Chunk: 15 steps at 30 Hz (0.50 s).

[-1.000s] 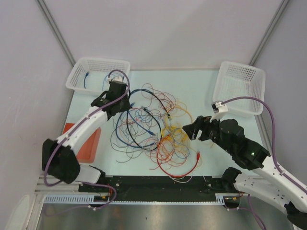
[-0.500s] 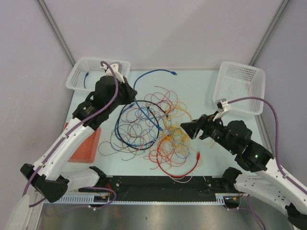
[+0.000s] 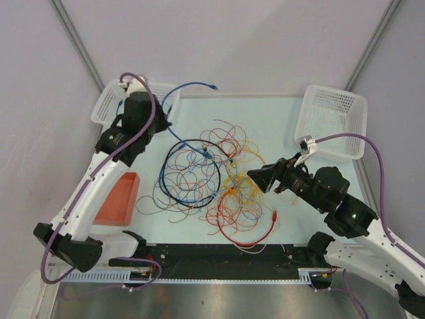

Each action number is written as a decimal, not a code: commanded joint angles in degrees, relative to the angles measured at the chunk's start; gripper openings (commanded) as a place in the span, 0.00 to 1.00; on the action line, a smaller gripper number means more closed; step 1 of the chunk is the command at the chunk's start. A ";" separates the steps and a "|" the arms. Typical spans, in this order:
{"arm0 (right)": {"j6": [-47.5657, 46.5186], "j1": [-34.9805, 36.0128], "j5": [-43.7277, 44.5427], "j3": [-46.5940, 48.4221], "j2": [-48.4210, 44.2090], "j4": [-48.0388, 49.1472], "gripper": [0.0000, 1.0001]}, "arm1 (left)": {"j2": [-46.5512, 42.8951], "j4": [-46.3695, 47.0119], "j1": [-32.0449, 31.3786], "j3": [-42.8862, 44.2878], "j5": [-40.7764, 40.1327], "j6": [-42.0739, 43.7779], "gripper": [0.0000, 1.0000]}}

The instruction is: Untangle the cables

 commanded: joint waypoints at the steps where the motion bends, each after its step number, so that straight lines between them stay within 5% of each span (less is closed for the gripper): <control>1: -1.02 0.14 3.34 2.32 -2.30 -2.44 0.80 | 2.86 0.17 10.36 0.57 -2.03 -7.18 0.00; 5: -2.43 -0.04 3.96 2.33 -2.57 -3.67 0.80 | 6.55 4.30 21.07 -0.48 2.72 -15.62 0.00; 15: -4.89 -3.81 0.63 2.33 0.95 -1.92 0.80 | 26.23 8.70 32.96 6.54 5.98 -38.03 0.00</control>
